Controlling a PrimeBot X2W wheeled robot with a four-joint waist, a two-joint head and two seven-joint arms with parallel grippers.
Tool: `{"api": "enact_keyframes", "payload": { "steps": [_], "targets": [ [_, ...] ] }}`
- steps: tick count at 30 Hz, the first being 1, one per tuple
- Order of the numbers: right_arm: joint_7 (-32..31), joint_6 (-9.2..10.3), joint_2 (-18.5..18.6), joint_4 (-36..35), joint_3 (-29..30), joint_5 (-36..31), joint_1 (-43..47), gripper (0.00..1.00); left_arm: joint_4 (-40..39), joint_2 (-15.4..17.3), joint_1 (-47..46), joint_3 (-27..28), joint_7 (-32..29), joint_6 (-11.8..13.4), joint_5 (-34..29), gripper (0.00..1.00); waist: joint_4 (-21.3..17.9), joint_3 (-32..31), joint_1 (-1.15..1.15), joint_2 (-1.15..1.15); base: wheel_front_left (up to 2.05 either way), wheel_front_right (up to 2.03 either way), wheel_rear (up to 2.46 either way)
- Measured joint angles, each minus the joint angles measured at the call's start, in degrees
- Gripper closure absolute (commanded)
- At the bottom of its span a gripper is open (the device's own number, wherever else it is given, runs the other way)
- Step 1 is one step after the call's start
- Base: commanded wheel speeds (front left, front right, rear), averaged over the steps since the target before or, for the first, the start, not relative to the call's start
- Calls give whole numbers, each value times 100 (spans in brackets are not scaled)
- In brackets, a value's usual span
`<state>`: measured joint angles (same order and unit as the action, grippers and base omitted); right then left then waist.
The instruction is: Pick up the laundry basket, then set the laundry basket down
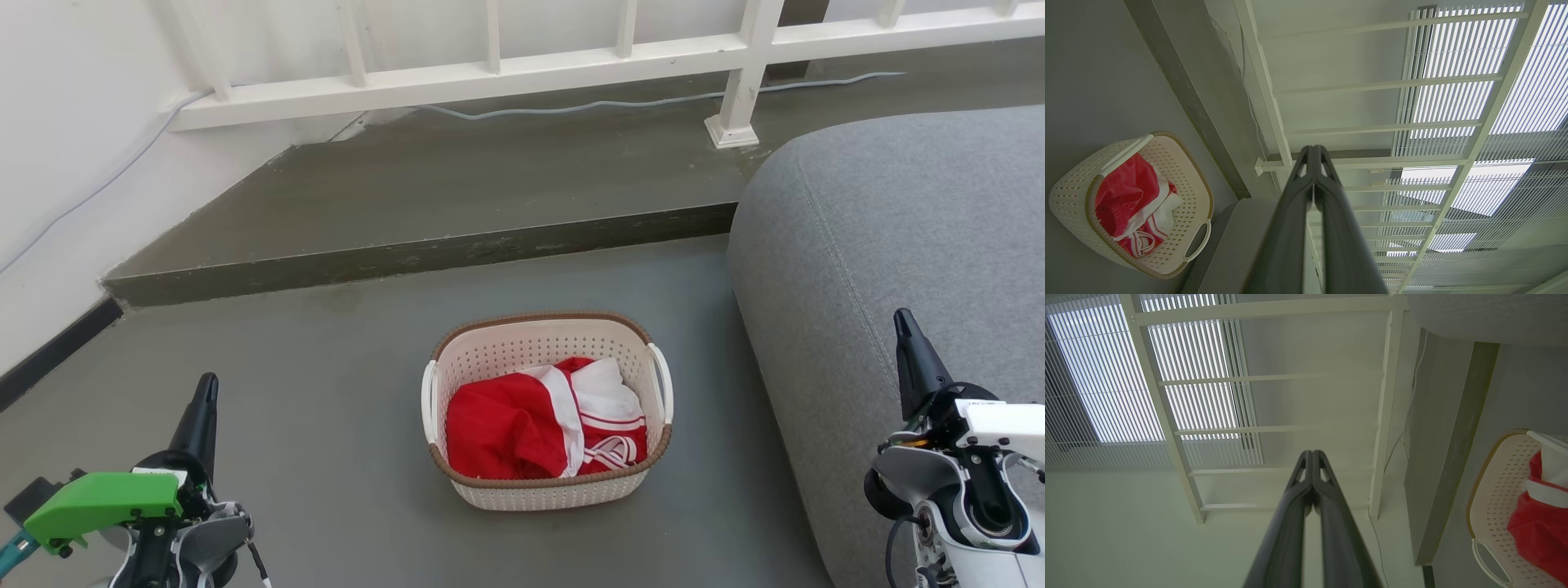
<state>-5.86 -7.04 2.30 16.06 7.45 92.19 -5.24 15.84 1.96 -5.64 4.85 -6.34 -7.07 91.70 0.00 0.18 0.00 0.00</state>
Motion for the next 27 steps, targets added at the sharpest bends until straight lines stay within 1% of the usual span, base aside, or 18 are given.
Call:
{"api": "enact_keyframes", "payload": {
  "steps": [27],
  "targets": [
    [0,0,0,0,1,0,0,100,0,0,0,0,0,0,0,100,0,0,0,0,0,0,0]
  ]
}}
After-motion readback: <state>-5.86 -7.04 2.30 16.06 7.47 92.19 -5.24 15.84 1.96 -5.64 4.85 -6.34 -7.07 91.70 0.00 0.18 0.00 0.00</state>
